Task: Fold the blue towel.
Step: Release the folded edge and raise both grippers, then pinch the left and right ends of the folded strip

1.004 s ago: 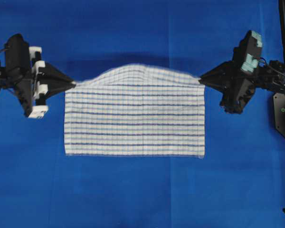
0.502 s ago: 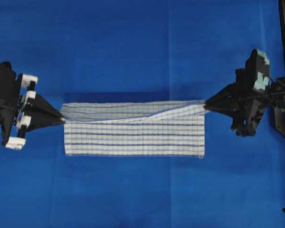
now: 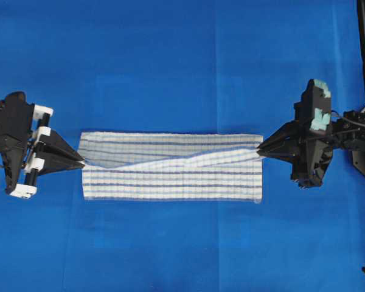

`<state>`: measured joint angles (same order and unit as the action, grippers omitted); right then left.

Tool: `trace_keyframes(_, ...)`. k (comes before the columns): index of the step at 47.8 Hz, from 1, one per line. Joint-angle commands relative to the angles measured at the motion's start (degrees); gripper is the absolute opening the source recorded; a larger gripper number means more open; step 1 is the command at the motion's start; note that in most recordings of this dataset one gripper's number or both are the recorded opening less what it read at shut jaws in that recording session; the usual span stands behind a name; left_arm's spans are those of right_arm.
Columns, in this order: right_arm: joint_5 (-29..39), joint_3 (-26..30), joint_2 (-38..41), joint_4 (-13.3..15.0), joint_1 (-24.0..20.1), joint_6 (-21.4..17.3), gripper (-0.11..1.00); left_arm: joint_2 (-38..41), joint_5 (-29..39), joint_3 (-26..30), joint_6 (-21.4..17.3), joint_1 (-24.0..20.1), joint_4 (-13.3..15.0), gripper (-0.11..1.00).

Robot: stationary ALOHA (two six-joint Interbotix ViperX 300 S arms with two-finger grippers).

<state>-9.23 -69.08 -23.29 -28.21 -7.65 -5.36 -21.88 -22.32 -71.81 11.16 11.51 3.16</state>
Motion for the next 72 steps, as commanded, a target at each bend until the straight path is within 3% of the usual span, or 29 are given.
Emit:
trace_keyframes(1, -0.53, 1.49, 0.62, -0.18, -0.26, 0.18, 0.08, 0.7, -0.26, 1.58, 0.09, 0.18, -0.09, 0.05)
trace_keyframes(6, -0.35, 1.85, 1.32, -0.18, -0.7, 0.26, 0.13, 1.58, -0.26, 1.85, 0.18, 0.18, -0.09, 0.07)
trace_keyframes(12, -0.53, 1.93, 1.32, -0.18, -1.41, 0.26, 0.42, 1.58, -0.26, 1.85, 0.26, 0.18, 0.09, 0.19)
trace_keyframes(18, -0.79, 1.85, 1.23, 0.0, -1.49, 0.7, 0.8, 1.23, -0.18, 1.85, 0.79, 0.18, 0.09, 0.47)
trace_keyframes(22, -1.14, 1.85, 1.05, 0.35, -1.49, 0.97, 0.93, 1.05, -0.18, 1.76, 0.79, 0.18, 0.09, 0.68)
trace_keyframes(28, -1.85, 1.76, 0.79, 0.53, -1.49, 0.97, 0.88, 0.79, 0.44, 1.93, 0.79, 0.18, 0.09, 0.85)
trace_keyframes(43, -1.85, 1.85, 0.88, 0.7, 0.35, 1.58, 0.88, 0.97, 2.64, 4.04, 0.0, -3.25, 0.09, 0.79)
trace_keyframes(52, -2.02, 2.2, 1.85, 0.62, 3.78, 3.69, 0.88, 3.16, 9.49, 6.15, -0.26, -9.67, -0.09, 0.78)
trace_keyframes(58, -2.11, 2.9, 4.66, 0.7, 6.24, 4.92, 0.88, 6.06, 13.01, 8.53, -0.88, -11.25, -0.44, 0.78)
trace_keyframes(72, -5.27, 4.92, 14.24, 0.35, 7.21, 5.89, 0.87, 14.77, 11.51, 10.63, -4.48, -12.04, -0.62, 0.77)
